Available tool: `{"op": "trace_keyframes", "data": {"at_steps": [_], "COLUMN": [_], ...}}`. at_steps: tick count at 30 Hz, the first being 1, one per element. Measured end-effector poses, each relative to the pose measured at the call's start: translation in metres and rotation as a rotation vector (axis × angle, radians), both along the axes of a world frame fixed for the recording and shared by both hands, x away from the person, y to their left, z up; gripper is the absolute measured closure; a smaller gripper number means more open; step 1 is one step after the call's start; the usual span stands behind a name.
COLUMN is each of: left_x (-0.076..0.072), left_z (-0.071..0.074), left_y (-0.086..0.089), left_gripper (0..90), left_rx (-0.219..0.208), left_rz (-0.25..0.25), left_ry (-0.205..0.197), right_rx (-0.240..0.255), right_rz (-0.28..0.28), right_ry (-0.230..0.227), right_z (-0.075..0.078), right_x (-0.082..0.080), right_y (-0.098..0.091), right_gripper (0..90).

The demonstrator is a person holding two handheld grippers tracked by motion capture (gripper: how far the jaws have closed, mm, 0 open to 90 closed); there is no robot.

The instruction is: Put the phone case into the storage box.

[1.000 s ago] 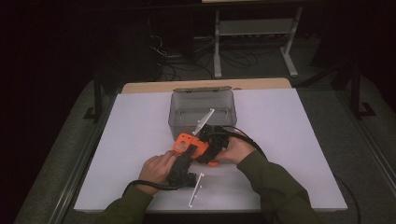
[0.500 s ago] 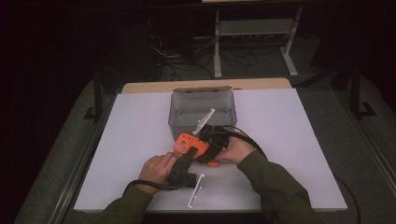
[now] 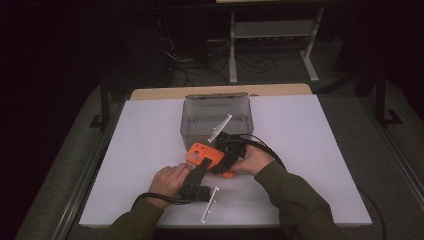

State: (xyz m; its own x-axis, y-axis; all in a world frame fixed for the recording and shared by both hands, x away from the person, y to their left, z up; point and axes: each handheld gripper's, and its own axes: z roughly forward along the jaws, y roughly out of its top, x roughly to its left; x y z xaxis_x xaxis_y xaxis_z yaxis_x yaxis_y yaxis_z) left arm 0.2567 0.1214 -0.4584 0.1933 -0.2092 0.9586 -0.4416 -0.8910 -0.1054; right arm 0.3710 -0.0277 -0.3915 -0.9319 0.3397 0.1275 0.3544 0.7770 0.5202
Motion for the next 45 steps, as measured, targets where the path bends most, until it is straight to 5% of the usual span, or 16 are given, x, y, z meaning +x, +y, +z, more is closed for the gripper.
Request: {"op": "trace_keyframes", "data": {"at_steps": [7, 26, 45], "left_x": [0.0, 0.004, 0.004], "left_z": [0.002, 0.004, 0.005], "left_y": [0.001, 0.004, 0.007], "left_gripper": [79.3, 79.7, 79.7], "left_rx": [0.003, -0.011, -0.02], "left_rz": [0.0, 0.02, 0.022], "left_ry": [0.006, 0.036, 0.047], "right_rx": [0.026, 0.092, 0.137], "right_rz": [-0.003, -0.023, -0.119], "right_ry": [0.031, 0.023, -0.008], "right_z": [-0.001, 0.011, 0.017], "right_x": [0.002, 0.003, -0.002], "right_y": [-0.003, -0.015, -0.061], "right_gripper": [15.2, 15.4, 14.4]}}
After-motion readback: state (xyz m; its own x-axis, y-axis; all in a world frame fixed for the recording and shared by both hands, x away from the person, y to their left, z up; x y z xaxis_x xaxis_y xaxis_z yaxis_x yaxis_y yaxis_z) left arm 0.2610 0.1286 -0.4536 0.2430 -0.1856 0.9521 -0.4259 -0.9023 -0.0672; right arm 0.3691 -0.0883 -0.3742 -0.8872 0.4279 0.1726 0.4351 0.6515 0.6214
